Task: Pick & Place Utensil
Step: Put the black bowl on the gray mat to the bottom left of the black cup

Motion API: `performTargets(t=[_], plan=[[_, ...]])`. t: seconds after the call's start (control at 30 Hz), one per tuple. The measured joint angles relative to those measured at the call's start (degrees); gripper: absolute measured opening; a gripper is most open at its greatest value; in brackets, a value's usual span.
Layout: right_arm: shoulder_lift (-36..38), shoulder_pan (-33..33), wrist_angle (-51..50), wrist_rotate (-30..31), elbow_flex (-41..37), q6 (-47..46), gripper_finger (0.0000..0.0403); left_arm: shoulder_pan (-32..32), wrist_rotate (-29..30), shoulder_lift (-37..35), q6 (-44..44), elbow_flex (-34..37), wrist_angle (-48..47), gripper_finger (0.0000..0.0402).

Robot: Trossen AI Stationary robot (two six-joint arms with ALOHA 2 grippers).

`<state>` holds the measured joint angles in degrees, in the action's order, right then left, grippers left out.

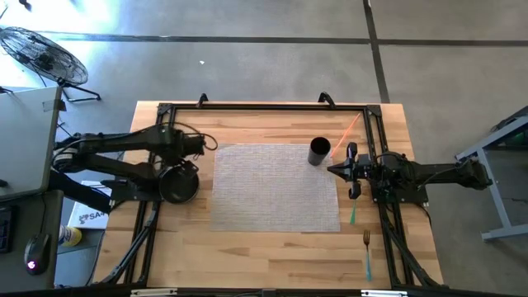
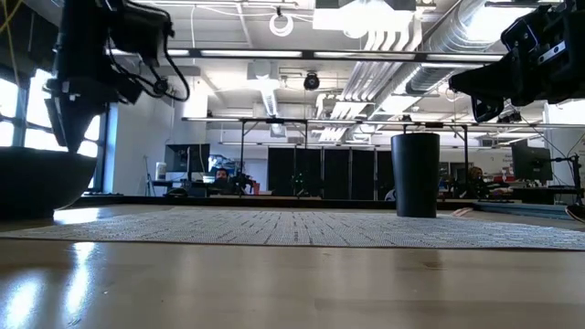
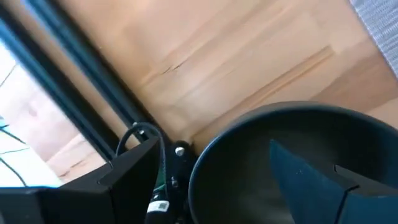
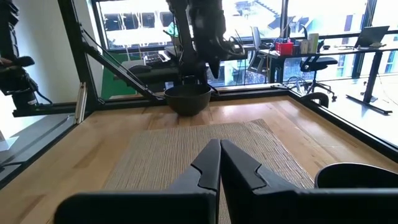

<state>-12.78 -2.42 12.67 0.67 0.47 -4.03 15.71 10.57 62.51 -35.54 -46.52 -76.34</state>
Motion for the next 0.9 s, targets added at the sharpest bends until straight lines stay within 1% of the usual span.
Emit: performTargets(t=[0.13, 0.2, 0.3, 0.43, 0.57, 0.7, 0.9], plan=[[0.00, -0.01, 0.00, 0.00, 0.00, 0.00, 0.0004, 3.39, -4.85, 3.71, 9.96, 0.00, 3.67, 0.0294], [0.00, 0.00, 0.02, 0.00, 0.02, 0.00, 0.0003, 4.30, -6.23, 5.42, 14.08, 0.00, 3.75, 0.0294], [0.00, -0.02, 0.02, 0.00, 0.02, 0.00, 0.0001, 4.31, -6.01, 7.67, 18.96, 0.00, 3.55, 0.0294], [0.00, 0.00, 0.00, 0.00, 0.02, 0.00, 0.0003, 4.17, -3.72, 9.88, 22.81, 0.00, 3.87, 0.0294], [0.00, -0.02, 0.02, 0.00, 0.02, 0.00, 0.0005, 4.17, -5.58, 11.66, 24.78, 0.00, 4.27, 0.0291], [0.00, -0.01, 0.02, 0.02, 0.00, 0.00, 0.0001, 4.17, -9.03, 13.27, 26.56, 0.04, 4.83, 0.0265], [0.00, 0.01, 0.02, 0.00, 0.01, 0.00, 0.0004, 4.17, -9.25, 14.93, 26.76, 0.07, 6.60, 0.0209]])
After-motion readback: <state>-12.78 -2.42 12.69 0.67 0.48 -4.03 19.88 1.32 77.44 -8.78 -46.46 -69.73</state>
